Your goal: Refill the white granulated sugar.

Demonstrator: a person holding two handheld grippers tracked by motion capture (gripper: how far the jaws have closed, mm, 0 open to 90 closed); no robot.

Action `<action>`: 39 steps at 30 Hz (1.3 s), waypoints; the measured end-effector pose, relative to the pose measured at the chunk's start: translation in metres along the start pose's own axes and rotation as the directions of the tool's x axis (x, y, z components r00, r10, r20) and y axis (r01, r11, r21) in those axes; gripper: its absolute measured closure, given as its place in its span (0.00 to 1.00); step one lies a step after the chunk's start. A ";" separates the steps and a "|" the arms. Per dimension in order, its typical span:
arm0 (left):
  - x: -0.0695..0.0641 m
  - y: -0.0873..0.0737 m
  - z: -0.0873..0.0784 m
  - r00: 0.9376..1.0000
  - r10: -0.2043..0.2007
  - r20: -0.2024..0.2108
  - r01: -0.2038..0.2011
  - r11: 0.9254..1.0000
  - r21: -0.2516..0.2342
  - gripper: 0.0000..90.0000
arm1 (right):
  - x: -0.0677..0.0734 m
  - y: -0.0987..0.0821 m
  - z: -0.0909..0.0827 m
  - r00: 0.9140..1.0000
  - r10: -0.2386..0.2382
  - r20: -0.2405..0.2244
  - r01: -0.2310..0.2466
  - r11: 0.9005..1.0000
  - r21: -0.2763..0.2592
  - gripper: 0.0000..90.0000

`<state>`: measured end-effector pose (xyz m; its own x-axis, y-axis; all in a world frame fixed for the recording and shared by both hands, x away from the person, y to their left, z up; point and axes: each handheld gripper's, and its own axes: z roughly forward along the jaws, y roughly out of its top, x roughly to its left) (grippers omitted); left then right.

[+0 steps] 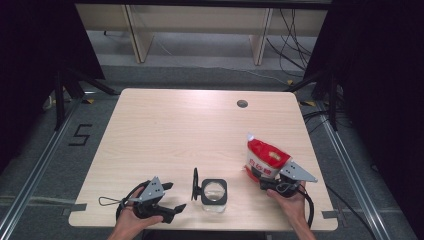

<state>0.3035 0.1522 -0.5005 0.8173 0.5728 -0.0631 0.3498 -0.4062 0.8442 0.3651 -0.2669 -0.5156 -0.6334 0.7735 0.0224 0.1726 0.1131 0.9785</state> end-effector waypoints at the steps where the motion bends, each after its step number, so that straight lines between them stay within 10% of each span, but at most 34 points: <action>1: 0.000 0.000 0.000 1.000 0.001 0.001 -0.001 1.000 -0.002 0.19 | -0.001 0.000 -0.001 1.000 -0.023 -0.005 0.023 0.999 0.033 0.26; 13: 0.000 0.000 0.003 1.000 0.001 0.004 -0.001 1.000 -0.002 0.19 | -0.001 0.000 0.003 1.000 -0.007 -0.018 0.007 1.000 0.020 0.32; 14: 0.003 0.001 0.002 0.999 0.049 0.003 -0.049 0.999 0.020 0.19 | 0.001 0.000 0.005 0.999 0.012 -0.032 -0.012 1.000 -0.004 0.33; 17: 0.000 0.001 0.003 1.000 -0.013 0.008 0.013 1.000 -0.005 0.19 | 0.000 0.000 0.005 0.999 0.016 -0.039 -0.016 1.000 0.010 0.33; 39: 0.000 0.002 0.002 1.000 0.014 0.017 -0.014 1.000 0.016 0.21 | 0.010 0.006 0.000 1.000 0.001 0.010 -0.001 1.000 0.027 0.45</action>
<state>0.3052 0.1498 -0.4997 0.8295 0.5552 -0.0604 0.3458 -0.4257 0.8362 0.3603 -0.2584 -0.5098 -0.6254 0.7800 0.0212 0.1939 0.1290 0.9725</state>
